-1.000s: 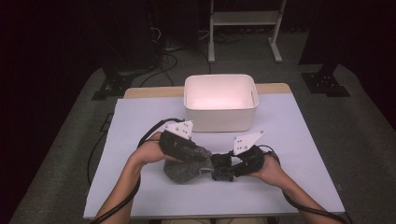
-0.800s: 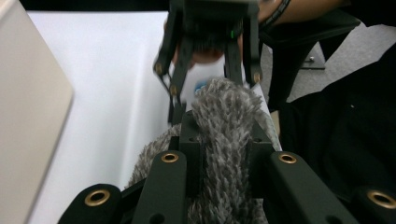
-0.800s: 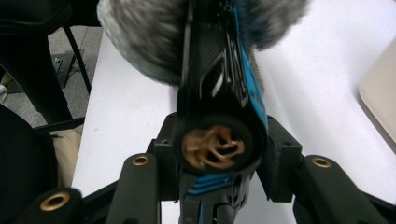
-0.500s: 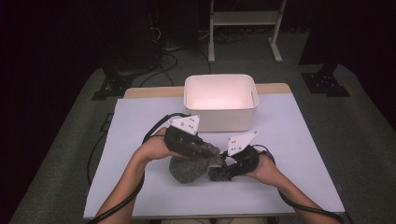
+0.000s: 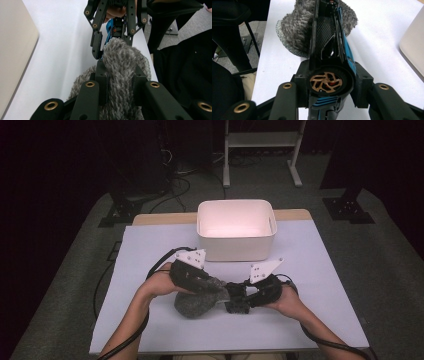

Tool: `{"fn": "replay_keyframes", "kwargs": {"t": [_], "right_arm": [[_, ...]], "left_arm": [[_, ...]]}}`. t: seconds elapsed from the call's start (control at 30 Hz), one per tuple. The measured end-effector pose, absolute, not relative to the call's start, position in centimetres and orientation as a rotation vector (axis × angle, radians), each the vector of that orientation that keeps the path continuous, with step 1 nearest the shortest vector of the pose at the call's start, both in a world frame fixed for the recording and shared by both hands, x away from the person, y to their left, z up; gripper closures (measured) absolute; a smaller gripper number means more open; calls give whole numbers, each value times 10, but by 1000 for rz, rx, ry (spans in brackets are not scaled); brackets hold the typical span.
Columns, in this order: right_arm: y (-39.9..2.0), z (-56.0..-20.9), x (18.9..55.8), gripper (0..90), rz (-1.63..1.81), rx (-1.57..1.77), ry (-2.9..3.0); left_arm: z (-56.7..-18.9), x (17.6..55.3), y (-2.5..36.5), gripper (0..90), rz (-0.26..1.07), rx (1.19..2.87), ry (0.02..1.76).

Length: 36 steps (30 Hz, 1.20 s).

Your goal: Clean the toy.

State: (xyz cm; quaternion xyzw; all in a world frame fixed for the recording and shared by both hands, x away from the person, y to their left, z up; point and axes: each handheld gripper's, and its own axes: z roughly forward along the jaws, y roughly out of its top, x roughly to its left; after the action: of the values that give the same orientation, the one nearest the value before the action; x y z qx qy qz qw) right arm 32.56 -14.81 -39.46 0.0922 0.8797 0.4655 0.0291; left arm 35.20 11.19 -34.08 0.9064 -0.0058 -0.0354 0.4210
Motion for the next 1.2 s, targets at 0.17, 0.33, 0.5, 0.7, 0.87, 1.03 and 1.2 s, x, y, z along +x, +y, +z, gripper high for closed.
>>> {"fn": "replay_keyframes", "kwargs": {"t": [0.17, 0.33, 0.5, 0.7, 0.87, 1.03, 1.2], "right_arm": [[-144, -396, 326, 564, 1442, 285, 2711], [-143, -396, 327, 565, 1451, 286, 2707], [-137, -397, 324, 565, 1437, 270, 2709], [-130, -397, 321, 564, 1413, 232, 2700], [-137, -398, 321, 566, 1444, 267, 2684], [-142, -397, 321, 566, 1435, 268, 2681], [-155, -395, 323, 565, 1438, 319, 2683]], "left_arm": [[-345, 352, 118, 742, -100, 2270, 14], [-335, 349, 120, 743, -99, 2217, -8], [-313, 345, 100, 743, -67, 2251, -83], [-309, 348, 70, 742, -93, 2293, -141], [-307, 350, 64, 741, -89, 2300, -136], [-303, 351, 73, 737, -66, 2330, -116], [-315, 353, 82, 737, -35, 2410, -79]]}}
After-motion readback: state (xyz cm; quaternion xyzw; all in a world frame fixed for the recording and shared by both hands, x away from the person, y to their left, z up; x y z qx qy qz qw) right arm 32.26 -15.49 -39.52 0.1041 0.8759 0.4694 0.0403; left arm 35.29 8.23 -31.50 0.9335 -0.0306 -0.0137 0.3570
